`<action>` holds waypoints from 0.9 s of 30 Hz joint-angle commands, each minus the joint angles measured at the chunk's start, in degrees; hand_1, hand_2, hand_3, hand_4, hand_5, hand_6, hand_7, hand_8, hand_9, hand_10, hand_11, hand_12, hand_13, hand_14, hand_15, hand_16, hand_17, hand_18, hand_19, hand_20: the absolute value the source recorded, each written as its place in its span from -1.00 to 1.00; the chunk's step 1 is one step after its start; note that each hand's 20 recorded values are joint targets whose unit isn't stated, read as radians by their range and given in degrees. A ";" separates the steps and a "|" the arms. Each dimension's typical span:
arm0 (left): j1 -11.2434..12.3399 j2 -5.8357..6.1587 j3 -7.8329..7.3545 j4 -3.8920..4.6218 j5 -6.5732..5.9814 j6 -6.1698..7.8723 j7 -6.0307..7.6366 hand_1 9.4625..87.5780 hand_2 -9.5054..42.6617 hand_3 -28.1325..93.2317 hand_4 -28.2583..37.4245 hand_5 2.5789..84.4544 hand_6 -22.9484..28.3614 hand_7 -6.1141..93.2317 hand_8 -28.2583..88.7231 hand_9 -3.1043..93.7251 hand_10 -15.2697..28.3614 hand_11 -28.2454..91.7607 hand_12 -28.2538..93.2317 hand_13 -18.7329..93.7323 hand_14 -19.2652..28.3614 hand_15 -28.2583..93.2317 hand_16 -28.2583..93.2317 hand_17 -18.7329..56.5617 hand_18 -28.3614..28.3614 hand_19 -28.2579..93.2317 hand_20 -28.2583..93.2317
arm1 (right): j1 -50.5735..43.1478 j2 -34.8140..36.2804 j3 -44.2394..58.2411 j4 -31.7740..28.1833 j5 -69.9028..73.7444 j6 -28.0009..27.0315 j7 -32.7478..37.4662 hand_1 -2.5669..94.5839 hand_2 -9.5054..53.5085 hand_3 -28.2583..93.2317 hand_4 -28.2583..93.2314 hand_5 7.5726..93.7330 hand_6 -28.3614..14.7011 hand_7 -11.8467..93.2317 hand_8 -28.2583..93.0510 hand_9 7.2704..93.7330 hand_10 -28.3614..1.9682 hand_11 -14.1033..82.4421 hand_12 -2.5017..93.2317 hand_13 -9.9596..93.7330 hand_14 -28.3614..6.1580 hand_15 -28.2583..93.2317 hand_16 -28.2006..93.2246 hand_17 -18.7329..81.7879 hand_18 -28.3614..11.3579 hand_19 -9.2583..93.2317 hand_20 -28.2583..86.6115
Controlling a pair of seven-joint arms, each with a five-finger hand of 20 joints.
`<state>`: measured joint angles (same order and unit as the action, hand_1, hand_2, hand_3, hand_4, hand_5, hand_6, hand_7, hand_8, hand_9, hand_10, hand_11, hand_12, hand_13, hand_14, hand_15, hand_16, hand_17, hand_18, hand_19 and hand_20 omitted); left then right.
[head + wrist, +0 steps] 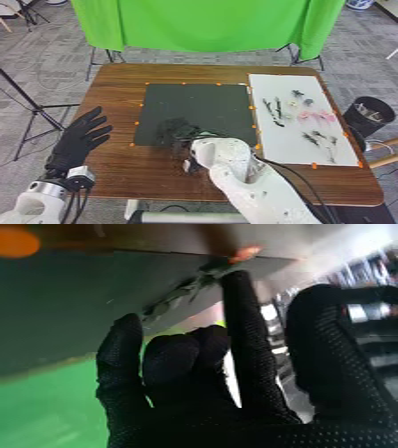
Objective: Arrange flowers
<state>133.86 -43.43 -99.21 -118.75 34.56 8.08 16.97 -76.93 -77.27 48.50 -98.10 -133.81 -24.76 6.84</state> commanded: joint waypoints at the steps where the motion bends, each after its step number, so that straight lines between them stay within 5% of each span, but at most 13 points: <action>1: 0.64 -0.23 -1.00 -0.24 -0.43 0.71 0.33 -0.59 -0.81 0.60 -0.88 -0.41 0.00 -0.46 -0.70 -0.44 0.24 -0.21 -0.27 -0.29 0.49 -0.04 -0.53 -0.76 0.80 0.17 -0.39 | -1.69 -0.89 3.64 -1.93 15.96 3.04 -0.91 -0.68 -0.46 1.00 -0.78 0.12 0.39 -0.46 -0.74 -0.23 -0.38 0.92 0.36 -0.09 -0.59 1.00 0.26 -0.41 -0.84 0.60 0.49; 10: 2.58 -0.03 -1.36 -0.90 -1.30 1.78 1.81 -0.59 -0.81 0.60 -0.88 -0.41 0.00 -0.46 -0.70 -0.44 0.24 -0.21 -0.27 -0.29 0.49 -0.04 -0.53 -0.76 0.80 0.17 -0.39 | -0.92 6.09 8.61 -6.46 21.51 13.56 6.07 -0.60 -0.81 0.87 -0.92 0.10 0.26 -0.43 -0.74 -0.22 -0.35 0.92 0.28 -0.07 -0.53 1.00 0.18 -0.38 -0.79 0.61 0.46; 15: 3.28 -0.70 -1.99 -1.08 -1.16 1.90 1.63 -0.59 -0.81 0.60 -0.87 -0.41 0.00 -0.46 -0.70 -0.44 0.24 -0.21 -0.27 -0.29 0.49 -0.04 -0.53 -0.76 0.80 0.17 -0.40 | -0.26 14.18 10.69 -7.74 14.65 20.30 10.35 -0.54 -0.99 0.81 -1.00 0.03 0.18 -0.18 -0.75 -0.16 -0.22 0.89 0.14 0.00 -0.43 1.00 0.07 -0.33 -0.75 0.66 0.42; 19: 4.23 -0.76 -2.37 -1.43 -1.29 2.20 2.16 -0.59 -0.81 0.60 -0.87 -0.41 0.00 -0.46 -0.70 -0.44 0.24 -0.21 -0.27 -0.29 0.49 -0.04 -0.53 -0.76 0.80 0.17 -0.39 | -1.64 19.69 14.05 -9.04 13.28 20.95 12.51 -0.53 -1.00 0.82 -1.00 -0.02 0.18 0.07 -0.79 -0.09 -0.14 0.84 0.08 0.07 -0.35 0.96 0.03 -0.26 -0.70 0.70 0.40; 27: 5.21 -0.72 -2.76 -1.79 -1.53 2.53 2.72 -0.58 -0.81 0.60 -0.88 -0.41 0.00 -0.46 -0.70 -0.44 0.24 -0.21 -0.27 -0.29 0.49 -0.04 -0.53 -0.76 0.81 0.17 -0.40 | -6.59 31.41 18.45 -11.74 6.18 22.15 18.02 -0.51 -1.00 0.85 -0.95 -0.02 0.16 0.11 -0.81 -0.04 -0.12 0.75 0.01 0.11 -0.31 0.92 0.01 -0.23 -0.69 0.72 0.38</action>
<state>137.30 -43.72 -101.40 -119.74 33.60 9.69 18.85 -79.52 -56.45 63.25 -108.06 -122.47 -3.87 20.36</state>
